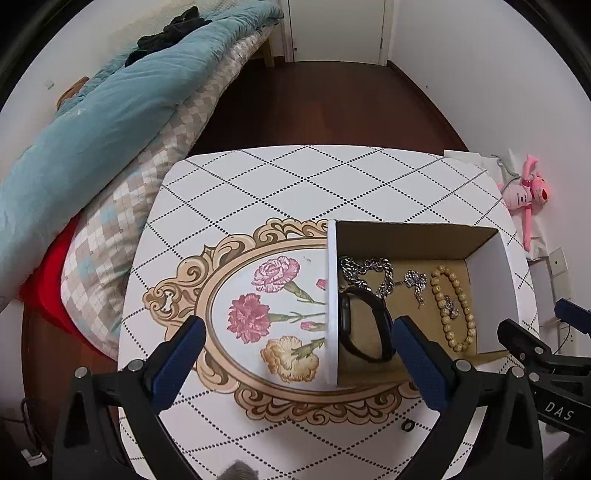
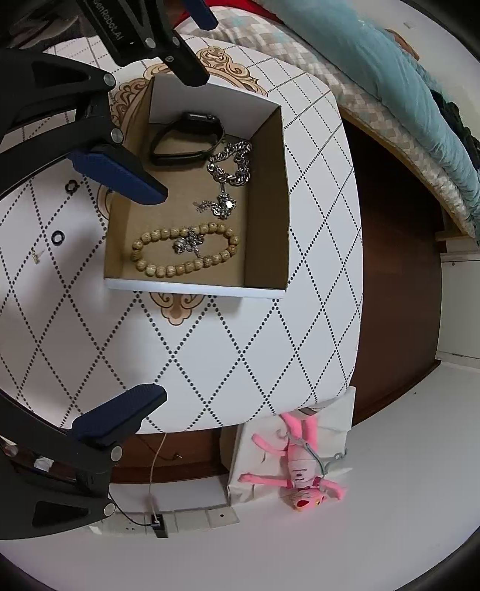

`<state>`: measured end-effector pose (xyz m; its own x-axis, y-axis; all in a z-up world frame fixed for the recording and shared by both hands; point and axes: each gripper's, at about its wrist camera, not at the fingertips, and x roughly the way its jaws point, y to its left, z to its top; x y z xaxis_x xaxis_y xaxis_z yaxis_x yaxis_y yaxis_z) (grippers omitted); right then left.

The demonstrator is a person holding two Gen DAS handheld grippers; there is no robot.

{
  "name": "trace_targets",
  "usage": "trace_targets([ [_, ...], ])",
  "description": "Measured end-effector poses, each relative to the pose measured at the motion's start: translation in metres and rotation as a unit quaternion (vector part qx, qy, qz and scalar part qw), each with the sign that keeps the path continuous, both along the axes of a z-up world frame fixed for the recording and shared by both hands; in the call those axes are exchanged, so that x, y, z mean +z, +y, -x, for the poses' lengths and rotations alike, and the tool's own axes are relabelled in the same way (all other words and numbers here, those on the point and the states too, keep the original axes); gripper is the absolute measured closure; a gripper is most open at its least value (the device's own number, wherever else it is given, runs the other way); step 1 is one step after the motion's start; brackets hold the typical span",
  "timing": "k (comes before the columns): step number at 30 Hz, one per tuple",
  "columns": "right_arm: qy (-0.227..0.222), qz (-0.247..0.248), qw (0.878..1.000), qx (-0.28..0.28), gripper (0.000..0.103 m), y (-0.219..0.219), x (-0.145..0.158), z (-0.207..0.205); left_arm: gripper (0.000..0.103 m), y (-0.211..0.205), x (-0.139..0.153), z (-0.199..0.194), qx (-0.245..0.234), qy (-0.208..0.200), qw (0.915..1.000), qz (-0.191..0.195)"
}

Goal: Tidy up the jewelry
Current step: 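Lift both tools away from the box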

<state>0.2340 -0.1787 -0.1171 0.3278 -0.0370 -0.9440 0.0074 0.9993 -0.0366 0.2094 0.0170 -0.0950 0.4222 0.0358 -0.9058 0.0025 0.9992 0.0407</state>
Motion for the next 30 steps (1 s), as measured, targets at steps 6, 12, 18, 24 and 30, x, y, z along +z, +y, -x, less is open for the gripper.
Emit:
trace_targets([
  [6, -0.023, -0.007, 1.0, -0.012, 0.004, -0.003, 0.014, 0.019, 0.0, 0.002, 0.017, 0.023, 0.012, -0.026, 0.9996, -0.007],
  [12, -0.061, -0.002, 0.998, -0.02, 0.004, -0.009, 0.04, 0.049, 0.0, 0.004, 0.039, 0.054, 0.018, -0.054, 0.9984, 0.0],
  [18, -0.106, 0.003, 0.994, -0.025, 0.004, -0.011, 0.074, 0.083, 0.0, 0.003, 0.068, 0.085, 0.016, -0.091, 0.9957, 0.006],
  [24, -0.149, -0.002, 0.988, -0.033, 0.004, -0.013, 0.11, 0.112, 0.0, 0.0, 0.096, 0.105, 0.003, -0.12, 0.9926, 0.016],
  [30, -0.176, -0.011, 0.984, -0.036, 0.004, -0.017, 0.138, 0.133, 0.0, -0.002, 0.117, 0.118, -0.003, -0.135, 0.9905, 0.028],
])
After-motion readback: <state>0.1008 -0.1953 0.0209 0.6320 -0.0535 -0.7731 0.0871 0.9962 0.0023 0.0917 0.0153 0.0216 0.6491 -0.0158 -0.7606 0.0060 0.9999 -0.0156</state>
